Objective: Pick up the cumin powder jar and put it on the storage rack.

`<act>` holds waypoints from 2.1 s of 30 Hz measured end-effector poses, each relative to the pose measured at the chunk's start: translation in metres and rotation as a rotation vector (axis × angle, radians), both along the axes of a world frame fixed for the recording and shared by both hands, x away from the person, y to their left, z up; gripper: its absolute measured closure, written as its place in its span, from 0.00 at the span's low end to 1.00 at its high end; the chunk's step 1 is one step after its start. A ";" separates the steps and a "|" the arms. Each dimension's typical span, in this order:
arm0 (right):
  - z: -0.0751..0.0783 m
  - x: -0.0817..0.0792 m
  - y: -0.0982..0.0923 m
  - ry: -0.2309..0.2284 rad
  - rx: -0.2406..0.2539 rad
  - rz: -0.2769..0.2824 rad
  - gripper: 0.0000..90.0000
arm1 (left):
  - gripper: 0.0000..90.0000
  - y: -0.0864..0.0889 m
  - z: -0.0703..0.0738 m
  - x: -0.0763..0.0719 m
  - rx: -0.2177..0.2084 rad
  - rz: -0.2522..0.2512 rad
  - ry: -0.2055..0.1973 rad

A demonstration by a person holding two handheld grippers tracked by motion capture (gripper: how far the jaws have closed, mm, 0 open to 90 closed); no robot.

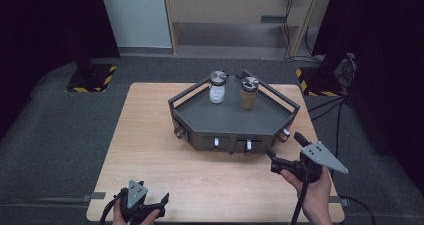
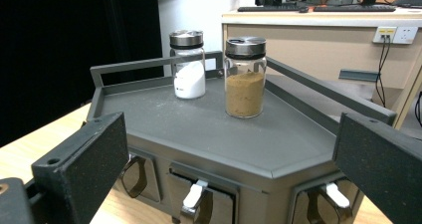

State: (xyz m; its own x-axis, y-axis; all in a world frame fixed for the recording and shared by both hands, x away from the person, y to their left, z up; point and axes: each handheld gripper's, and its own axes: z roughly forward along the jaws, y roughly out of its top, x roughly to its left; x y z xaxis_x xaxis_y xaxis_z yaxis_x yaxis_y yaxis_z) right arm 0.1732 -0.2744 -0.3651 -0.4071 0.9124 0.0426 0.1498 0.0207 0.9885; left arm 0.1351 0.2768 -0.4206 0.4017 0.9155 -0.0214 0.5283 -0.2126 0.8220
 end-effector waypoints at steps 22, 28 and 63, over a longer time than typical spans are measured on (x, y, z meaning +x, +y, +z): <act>-0.016 -0.052 -0.008 -0.004 0.024 -0.043 0.01 | 0.05 -0.001 -0.001 -0.007 0.024 0.030 -0.052; -0.024 -0.075 -0.014 0.008 0.012 -0.062 0.01 | 0.05 -0.002 -0.002 -0.010 0.031 0.036 -0.065; -0.085 -0.129 -0.025 0.188 0.050 -0.128 0.01 | 0.05 0.005 0.006 -0.066 -0.038 0.051 -0.138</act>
